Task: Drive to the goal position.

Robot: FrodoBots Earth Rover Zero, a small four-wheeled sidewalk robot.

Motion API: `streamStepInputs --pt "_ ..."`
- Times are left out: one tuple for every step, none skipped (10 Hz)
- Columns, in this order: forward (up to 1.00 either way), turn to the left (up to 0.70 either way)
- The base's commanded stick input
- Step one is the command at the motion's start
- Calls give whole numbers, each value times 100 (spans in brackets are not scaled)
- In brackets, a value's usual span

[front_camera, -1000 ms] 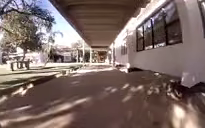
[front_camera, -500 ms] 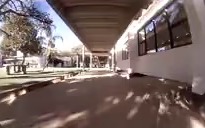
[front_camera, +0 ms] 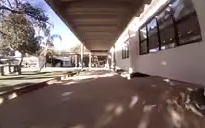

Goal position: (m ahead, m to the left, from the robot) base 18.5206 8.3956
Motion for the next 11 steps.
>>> streamStepInputs --pt "70 0" --pt "70 0" --pt "70 0" --pt "70 0" --pt "70 0" --pt "70 0" --pt "70 0" --pt "70 0" --pt "70 0" --pt "70 0" --pt "70 0"
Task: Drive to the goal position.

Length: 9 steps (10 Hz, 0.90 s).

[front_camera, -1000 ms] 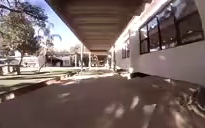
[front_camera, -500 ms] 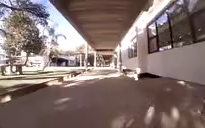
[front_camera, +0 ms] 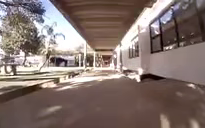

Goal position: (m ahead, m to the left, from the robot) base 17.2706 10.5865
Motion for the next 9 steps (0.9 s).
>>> streamStepInputs --pt "70 0" --pt "70 0" --pt "70 0" --pt "70 0" --pt "70 0" --pt "70 0" --pt "70 0" --pt "70 0" --pt "70 0"
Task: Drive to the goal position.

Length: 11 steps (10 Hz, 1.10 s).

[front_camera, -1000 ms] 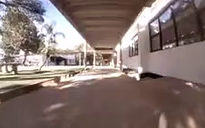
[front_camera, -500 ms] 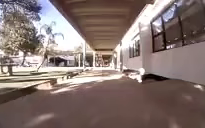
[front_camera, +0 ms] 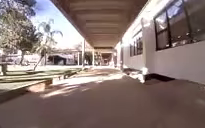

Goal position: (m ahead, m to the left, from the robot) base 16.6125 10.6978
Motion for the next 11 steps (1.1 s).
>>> streamStepInputs --pt "70 0" --pt "70 0" --pt "70 13" --pt "70 31" --pt "70 35" --pt "70 35" --pt "70 0" --pt "70 0" --pt "70 0" --pt "70 0" --pt "70 0"
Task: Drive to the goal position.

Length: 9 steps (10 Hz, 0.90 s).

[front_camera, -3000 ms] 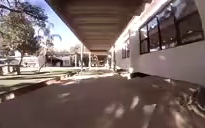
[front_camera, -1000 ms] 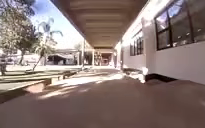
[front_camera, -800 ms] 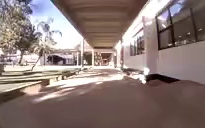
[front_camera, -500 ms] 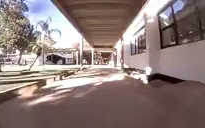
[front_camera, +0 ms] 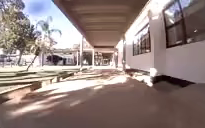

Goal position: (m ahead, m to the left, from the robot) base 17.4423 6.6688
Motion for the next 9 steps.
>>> streamStepInputs --pt "70 0" --pt "70 0" --pt "70 0" --pt "70 0" --pt "70 0" --pt "70 0" --pt "70 0" --pt "70 0" --pt "70 0"
